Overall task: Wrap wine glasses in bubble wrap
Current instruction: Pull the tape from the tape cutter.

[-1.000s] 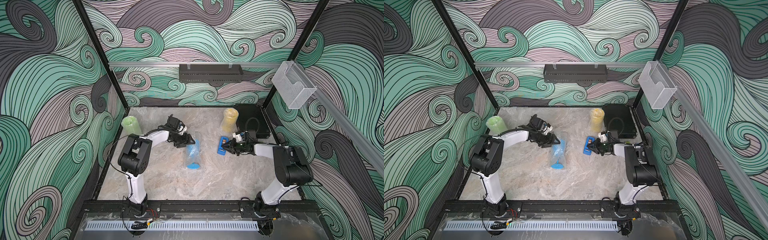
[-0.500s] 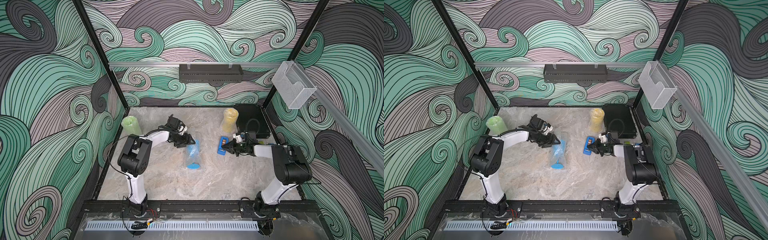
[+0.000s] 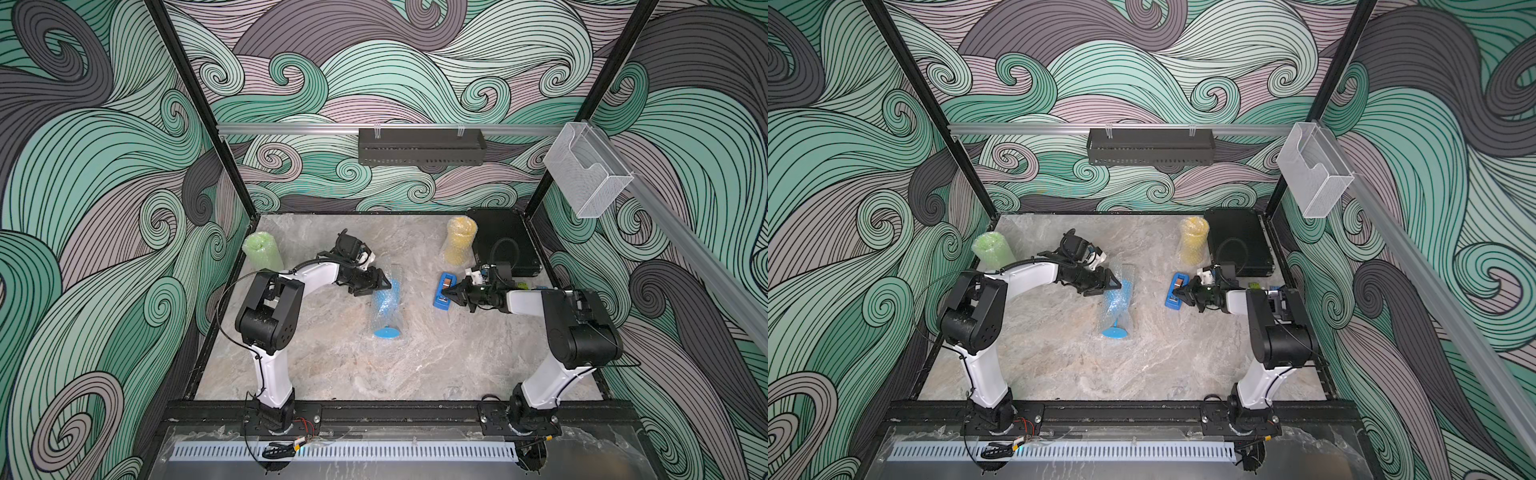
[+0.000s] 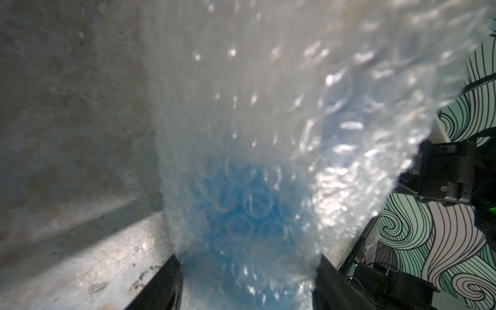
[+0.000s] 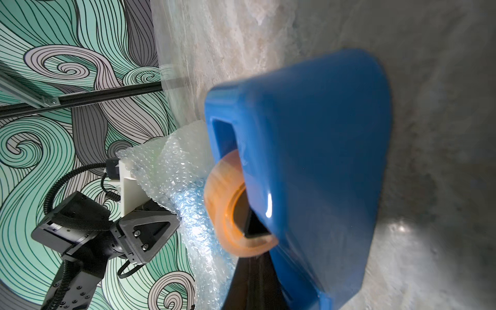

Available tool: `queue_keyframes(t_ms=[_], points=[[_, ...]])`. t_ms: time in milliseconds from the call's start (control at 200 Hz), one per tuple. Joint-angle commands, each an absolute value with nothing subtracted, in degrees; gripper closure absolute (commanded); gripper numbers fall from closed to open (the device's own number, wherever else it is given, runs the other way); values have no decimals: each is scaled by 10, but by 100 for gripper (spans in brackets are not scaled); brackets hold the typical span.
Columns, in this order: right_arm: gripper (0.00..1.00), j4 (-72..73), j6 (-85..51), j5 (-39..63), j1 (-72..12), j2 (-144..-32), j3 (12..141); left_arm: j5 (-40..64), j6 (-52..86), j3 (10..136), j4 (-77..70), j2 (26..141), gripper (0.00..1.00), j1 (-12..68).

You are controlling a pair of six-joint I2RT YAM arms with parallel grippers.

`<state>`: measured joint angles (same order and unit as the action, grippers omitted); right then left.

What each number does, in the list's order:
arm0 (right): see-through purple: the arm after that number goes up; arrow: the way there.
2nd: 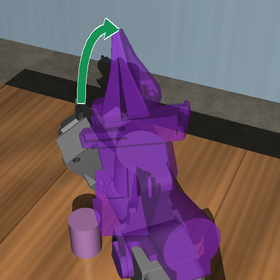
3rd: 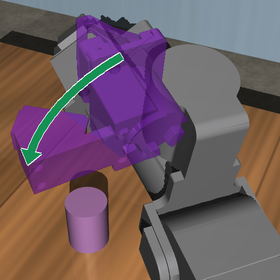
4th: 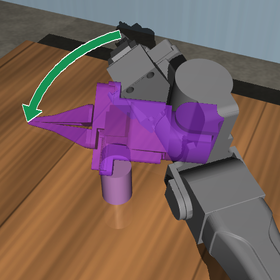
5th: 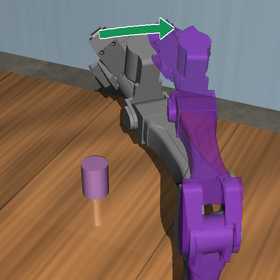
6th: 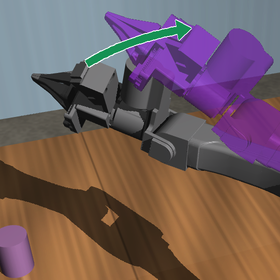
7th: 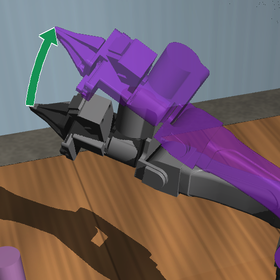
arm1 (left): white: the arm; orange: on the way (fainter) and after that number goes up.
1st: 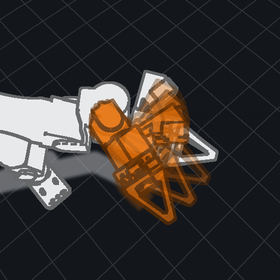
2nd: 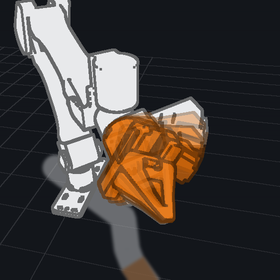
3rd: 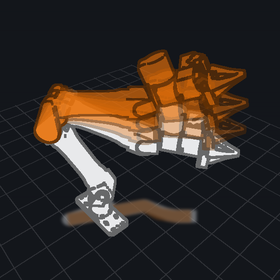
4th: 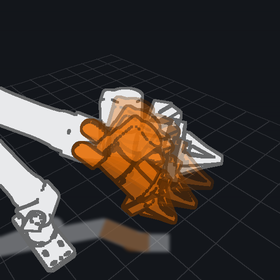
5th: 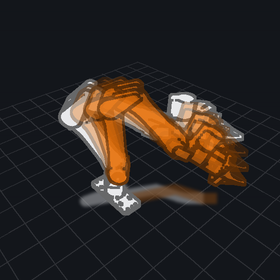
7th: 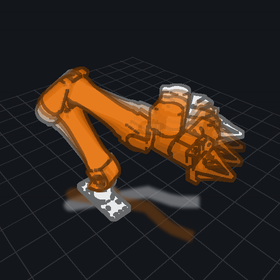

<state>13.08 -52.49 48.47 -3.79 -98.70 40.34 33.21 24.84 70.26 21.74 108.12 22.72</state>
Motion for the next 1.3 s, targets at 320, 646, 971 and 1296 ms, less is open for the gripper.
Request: queue_keyframes(t_ms=[320, 646, 971, 1296], points=[[100, 167, -604, 478, -36, -959, 413, 294, 239, 680, 250, 1082, 32, 243], [100, 165, -639, 482, -31, -959, 422, 288, 238, 686, 260, 1083, 33, 247], [100, 211, -685, 493, -31, -975, 437, 299, 254, 684, 254, 1083, 33, 249], [100, 159, -660, 491, -32, -960, 437, 296, 247, 685, 256, 1073, 33, 251]])
